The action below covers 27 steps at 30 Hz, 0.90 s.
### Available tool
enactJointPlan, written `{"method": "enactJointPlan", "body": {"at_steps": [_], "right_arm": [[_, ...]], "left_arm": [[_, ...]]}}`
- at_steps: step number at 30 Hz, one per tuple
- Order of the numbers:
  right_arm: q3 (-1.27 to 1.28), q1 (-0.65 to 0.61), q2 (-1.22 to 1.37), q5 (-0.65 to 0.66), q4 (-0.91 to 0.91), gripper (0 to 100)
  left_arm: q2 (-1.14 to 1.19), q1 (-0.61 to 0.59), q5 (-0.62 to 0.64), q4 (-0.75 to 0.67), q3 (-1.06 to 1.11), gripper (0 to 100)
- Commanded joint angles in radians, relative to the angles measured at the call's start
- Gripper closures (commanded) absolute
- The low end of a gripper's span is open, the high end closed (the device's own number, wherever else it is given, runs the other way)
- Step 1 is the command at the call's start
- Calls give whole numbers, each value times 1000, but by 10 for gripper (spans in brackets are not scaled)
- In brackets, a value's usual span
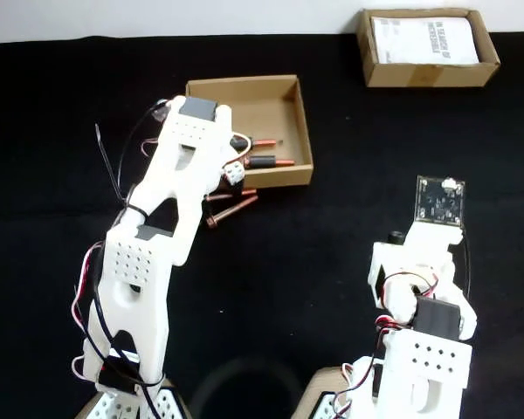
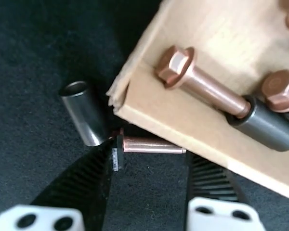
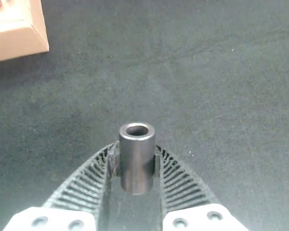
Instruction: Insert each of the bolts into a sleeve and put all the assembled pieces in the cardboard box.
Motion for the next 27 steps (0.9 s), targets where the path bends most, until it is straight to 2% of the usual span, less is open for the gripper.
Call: {"method": "enactJointPlan", "body": {"at_steps": [1, 8, 11, 22, 27], "right_arm": [[-4, -5, -15, 9, -19, 991], [31, -44, -15, 11, -38, 991], [48, -67, -15, 11, -38, 991], [47, -94, -15, 11, -38, 991], [47, -94, -15, 11, -38, 991]], "left_arm": [[-4, -18, -6, -51, -28, 776], [-13, -38, 25, -155, -28, 776], [-13, -50, 83, -157, -38, 776], [5, -51, 84, -158, -99, 776], [114, -62, 86, -153, -102, 788]]}}
